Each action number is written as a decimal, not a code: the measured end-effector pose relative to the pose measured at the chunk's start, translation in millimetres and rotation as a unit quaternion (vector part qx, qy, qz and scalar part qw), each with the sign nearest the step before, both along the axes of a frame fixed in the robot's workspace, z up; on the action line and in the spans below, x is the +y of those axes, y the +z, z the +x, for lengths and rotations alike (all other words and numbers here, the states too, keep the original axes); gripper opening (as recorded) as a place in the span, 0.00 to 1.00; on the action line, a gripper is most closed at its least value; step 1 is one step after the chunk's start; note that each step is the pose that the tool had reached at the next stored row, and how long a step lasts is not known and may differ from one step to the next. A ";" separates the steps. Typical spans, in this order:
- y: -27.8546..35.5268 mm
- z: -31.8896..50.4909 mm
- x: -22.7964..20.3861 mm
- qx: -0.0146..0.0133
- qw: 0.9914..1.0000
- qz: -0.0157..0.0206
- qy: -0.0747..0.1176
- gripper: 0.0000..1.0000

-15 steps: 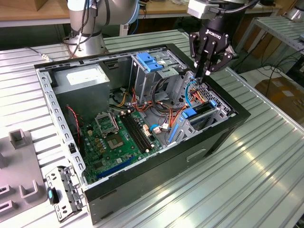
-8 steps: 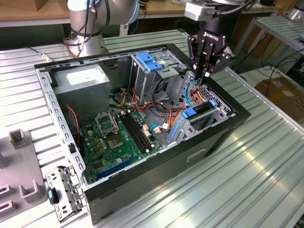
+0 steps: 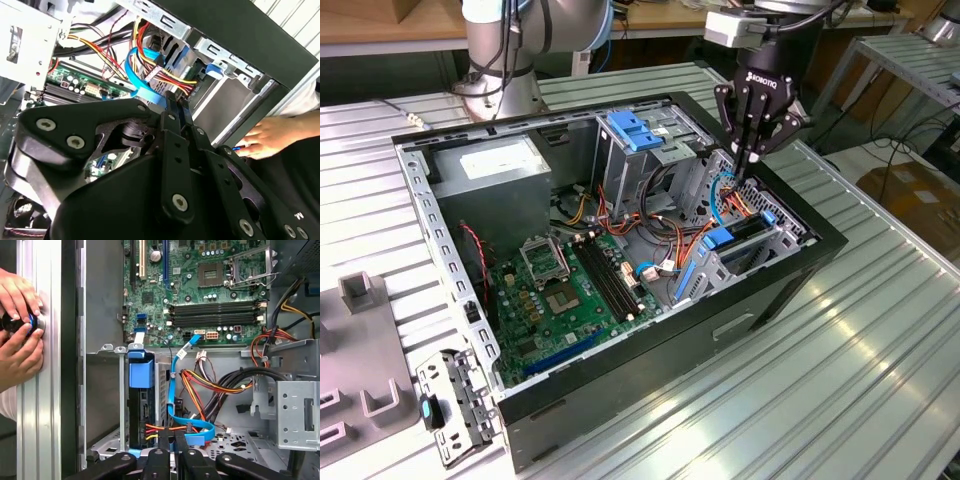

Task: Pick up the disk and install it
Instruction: 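Insert the second disk wire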

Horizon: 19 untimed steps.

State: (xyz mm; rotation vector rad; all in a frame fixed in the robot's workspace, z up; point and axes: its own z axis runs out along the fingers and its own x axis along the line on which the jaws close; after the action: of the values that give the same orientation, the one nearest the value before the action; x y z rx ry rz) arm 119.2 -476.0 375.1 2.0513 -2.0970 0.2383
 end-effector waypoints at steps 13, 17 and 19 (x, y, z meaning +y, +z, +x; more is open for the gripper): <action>-6.1 -31.1 -8.6 -0.011 1.000 0.006 0.007 0.16; -6.3 -35.8 -8.7 -0.011 1.000 0.006 0.007 0.16; -6.2 -35.9 -8.6 -0.011 1.000 0.006 0.007 0.16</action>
State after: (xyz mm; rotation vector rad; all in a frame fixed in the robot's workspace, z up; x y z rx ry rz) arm 83.3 -484.6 368.9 2.0806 -2.1024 0.2512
